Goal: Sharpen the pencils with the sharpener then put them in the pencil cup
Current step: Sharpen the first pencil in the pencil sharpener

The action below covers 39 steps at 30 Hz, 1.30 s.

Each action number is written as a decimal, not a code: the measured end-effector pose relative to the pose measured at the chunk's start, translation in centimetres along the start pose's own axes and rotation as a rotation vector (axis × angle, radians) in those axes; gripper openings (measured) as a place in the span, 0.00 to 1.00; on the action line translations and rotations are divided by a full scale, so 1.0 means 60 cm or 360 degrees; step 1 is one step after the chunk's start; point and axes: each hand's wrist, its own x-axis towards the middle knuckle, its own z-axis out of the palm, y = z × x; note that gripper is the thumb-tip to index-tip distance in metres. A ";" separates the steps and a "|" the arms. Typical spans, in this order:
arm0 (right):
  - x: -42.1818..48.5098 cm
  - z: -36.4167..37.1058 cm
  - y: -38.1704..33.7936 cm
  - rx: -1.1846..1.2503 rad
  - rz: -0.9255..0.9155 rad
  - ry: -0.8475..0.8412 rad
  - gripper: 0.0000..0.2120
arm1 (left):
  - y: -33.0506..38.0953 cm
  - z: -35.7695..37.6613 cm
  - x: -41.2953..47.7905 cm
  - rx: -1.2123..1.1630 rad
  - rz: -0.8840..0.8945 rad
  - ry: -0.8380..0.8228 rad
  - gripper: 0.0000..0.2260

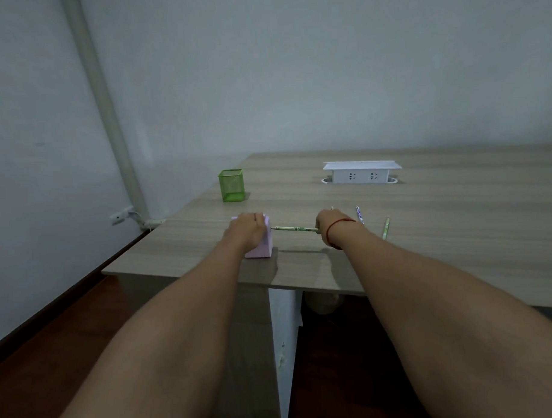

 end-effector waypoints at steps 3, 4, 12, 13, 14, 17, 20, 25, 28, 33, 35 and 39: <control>-0.004 0.002 0.002 0.0016 -0.0005 -0.0014 0.20 | 0.002 0.001 0.004 0.0034 -0.0005 -0.0028 0.17; -0.005 0.002 0.003 0.0021 -0.0006 -0.0012 0.20 | 0.003 0.000 0.005 0.0051 -0.0009 -0.0030 0.17; 0.000 0.015 -0.016 0.0036 -0.0095 0.0062 0.21 | 0.004 0.000 -0.006 0.0061 -0.0022 0.0020 0.17; 0.003 0.016 -0.017 0.0030 -0.0108 0.0064 0.19 | 0.004 0.001 -0.010 0.0014 -0.0027 0.0043 0.16; 0.006 0.018 -0.016 0.0030 -0.0120 0.0058 0.18 | 0.005 0.004 -0.015 0.0022 -0.0009 0.0070 0.16; 0.013 0.026 -0.010 0.0053 -0.0158 0.0017 0.14 | 0.006 0.009 -0.024 0.0146 0.0035 0.0187 0.16; 0.020 0.029 -0.008 0.0062 -0.0197 0.0019 0.15 | 0.006 0.017 -0.027 0.0330 0.0135 0.0249 0.16; 0.027 0.031 -0.012 -0.0001 -0.0270 0.0028 0.17 | 0.003 0.019 -0.025 0.0401 0.0217 0.0272 0.15; 0.031 0.025 -0.015 -0.0016 -0.0285 0.0035 0.17 | 0.000 0.017 -0.024 0.0491 0.0245 0.0262 0.16; 0.028 0.012 -0.026 0.0002 -0.0300 0.0029 0.17 | -0.003 0.020 -0.022 0.0552 0.0285 0.0291 0.22; 0.028 0.018 -0.030 0.0003 -0.0311 0.0003 0.17 | -0.005 0.023 -0.025 0.0573 0.0308 0.0334 0.24; 0.031 0.018 -0.045 0.0050 -0.0311 -0.0003 0.16 | -0.008 0.028 -0.022 0.0560 0.0271 0.0389 0.15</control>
